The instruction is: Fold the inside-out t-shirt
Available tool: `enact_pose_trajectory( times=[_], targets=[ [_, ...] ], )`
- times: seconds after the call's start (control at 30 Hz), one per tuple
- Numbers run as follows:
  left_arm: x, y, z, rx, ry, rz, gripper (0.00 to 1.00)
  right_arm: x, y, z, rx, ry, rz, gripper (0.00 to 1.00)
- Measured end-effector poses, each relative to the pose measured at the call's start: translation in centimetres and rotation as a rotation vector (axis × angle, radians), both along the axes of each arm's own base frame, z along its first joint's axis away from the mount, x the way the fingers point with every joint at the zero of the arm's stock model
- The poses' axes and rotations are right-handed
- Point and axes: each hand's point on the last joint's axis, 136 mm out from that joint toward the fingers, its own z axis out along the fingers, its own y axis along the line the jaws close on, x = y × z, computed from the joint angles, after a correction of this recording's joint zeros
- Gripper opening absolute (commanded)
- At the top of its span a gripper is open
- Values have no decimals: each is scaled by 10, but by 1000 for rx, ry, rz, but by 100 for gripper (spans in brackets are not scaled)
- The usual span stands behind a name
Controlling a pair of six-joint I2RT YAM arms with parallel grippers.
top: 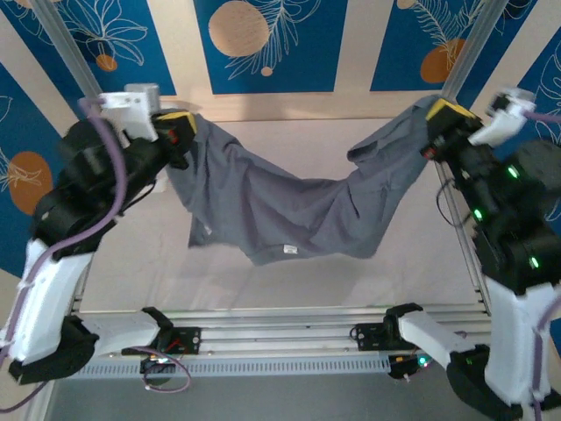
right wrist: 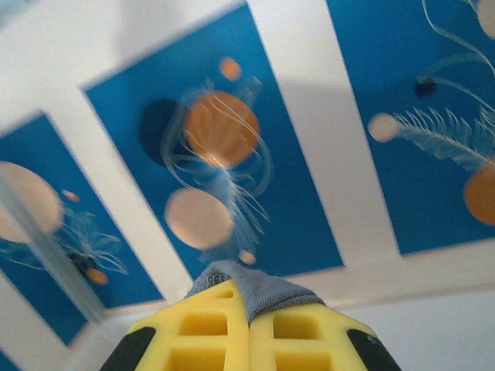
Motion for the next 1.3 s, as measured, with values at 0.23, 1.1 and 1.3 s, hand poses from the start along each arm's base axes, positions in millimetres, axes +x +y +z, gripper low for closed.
enact_pose_trajectory(
  times=[0.23,1.1,1.3],
  targets=[
    [120,-11,-236,61,512,84,0,123,19,-240,-90,641,-3,11],
    [-13,-46,-451,53,1072,-92,64,37,131,-493,156,1257,411,37],
    [-21,-74,-480,37,1147,-141,64,49,136,-502,173,1290,396,40]
  ],
)
